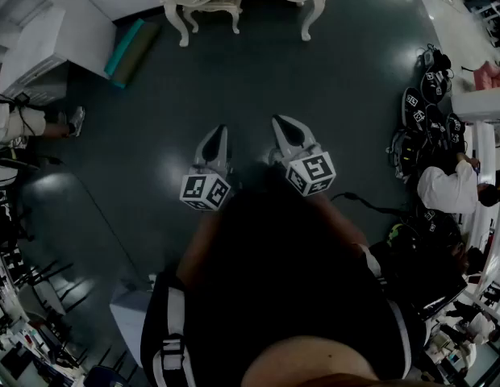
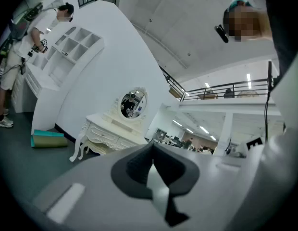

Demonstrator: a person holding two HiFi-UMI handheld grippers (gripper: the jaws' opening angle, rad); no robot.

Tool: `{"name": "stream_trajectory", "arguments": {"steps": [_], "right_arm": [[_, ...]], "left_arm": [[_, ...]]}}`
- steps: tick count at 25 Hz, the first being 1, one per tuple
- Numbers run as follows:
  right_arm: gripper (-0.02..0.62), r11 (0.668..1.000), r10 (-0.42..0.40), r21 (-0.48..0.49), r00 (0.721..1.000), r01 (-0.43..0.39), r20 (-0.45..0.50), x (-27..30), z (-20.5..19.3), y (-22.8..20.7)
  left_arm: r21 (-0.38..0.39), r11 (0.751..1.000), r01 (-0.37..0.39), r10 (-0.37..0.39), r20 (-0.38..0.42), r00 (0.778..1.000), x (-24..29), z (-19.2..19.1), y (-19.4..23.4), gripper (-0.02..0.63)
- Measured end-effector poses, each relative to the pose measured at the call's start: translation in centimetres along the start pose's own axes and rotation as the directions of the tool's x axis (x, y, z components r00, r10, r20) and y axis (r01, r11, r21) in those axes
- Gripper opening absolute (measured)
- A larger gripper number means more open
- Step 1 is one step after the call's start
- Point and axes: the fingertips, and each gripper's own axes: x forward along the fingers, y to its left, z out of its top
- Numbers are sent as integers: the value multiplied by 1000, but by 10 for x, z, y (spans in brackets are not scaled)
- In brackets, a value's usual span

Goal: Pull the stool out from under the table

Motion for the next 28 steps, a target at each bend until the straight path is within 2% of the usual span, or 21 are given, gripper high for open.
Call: {"name": "stream_trajectory", "arguments": {"steps": [17,24,28], "right_arm": [[-2,999,39,-27,999,-39,22,8,14,-39],[-2,996,83,-47,996,-82,17,9,21,-82],[-2,994,104,-43,994,-103,22,8,22,-110]], "left_arm": [[-19,1000,0,0,-11,1000,46,-12,-14,8],[-74,997,5,-5,-8,1000,92,-32,-31,8],[-84,996,-33,34,7,999,113,-39,-39,8]]}}
